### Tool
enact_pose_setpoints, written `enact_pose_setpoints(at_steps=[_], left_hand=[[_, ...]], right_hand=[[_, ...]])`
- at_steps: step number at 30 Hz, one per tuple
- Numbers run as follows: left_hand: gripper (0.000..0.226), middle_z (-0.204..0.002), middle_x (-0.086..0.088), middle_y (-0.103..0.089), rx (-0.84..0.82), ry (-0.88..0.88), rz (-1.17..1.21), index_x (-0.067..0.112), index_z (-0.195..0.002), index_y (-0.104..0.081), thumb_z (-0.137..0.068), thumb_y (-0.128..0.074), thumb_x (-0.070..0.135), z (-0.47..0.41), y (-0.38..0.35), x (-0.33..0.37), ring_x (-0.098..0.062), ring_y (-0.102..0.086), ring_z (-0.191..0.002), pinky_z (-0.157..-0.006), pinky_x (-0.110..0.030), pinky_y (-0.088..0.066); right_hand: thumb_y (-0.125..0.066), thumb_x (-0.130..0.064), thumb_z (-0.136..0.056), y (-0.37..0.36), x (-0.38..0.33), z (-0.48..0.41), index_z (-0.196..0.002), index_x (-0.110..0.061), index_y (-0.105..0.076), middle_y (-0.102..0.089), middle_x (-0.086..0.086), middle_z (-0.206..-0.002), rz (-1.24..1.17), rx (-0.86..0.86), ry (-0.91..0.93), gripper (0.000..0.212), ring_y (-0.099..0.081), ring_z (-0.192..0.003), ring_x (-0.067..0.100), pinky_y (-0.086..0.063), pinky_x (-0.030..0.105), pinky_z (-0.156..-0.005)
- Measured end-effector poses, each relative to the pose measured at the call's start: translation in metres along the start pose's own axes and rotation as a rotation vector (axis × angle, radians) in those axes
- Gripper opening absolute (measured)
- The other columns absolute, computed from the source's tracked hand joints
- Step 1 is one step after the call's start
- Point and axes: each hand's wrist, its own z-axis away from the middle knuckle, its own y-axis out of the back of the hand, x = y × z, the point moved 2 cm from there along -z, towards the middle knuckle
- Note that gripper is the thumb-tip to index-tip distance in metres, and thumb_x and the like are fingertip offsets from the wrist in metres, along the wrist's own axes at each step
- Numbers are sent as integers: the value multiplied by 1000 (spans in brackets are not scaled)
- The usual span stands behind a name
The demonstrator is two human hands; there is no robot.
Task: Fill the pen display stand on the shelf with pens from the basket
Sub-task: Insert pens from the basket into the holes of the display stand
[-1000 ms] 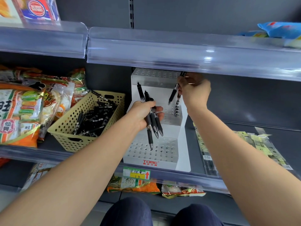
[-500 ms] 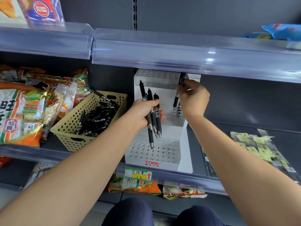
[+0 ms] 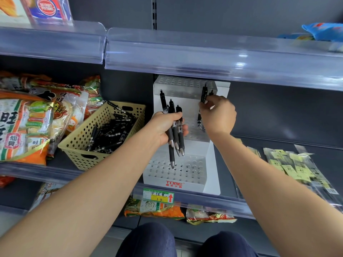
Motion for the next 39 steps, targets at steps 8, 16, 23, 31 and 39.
enact_pose_setpoints(at_steps=[8,16,23,31,39], left_hand=[[11,-71,-11,-58,-2,6,-6,-2,-86,-57,-93,-59,7,0,-1,0,-18,-59,-47,-47,-30,-56],[11,-73,-12,-58,0,10,-10,-3,-87,-57,-93,-59,7,0,0,-1,-19,-59,-50,-47,-30,-57],[13,-72,-12,-58,0,10,-21,-2,-84,-56,-93,-59,7,-4,0,-2,-17,-60,-43,-44,-29,-55],[12,-73,-15,-58,-12,29,21,-2,-87,-55,-93,-60,8,-3,-2,-3,-19,-62,-49,-45,-31,-56],[15,-62,-13,-64,-28,-6,5,-3,-87,-61,-88,-67,11,0,-4,0,-19,-64,-46,-47,-33,-57]], right_hand=[[-54,-37,-92,1,3,2,-81,-17,-72,-58,5,-69,191,-91,-5,30,-48,-64,30,-34,26,-58],[-53,-31,-94,5,-1,-8,-82,-8,-66,-63,12,-80,369,-136,139,29,-47,-66,29,-31,27,-59],[-51,-28,-95,5,-6,-10,-88,-6,-65,-65,16,-89,469,-206,173,27,-55,-75,33,-33,29,-61],[-60,-35,-89,0,7,-1,-67,-11,-59,-58,9,-67,168,-209,62,33,-52,-65,30,-33,27,-57],[-60,-20,-92,1,-5,8,-76,-8,-64,-64,5,-60,-618,-726,-324,20,-40,-44,17,-25,24,-46]])
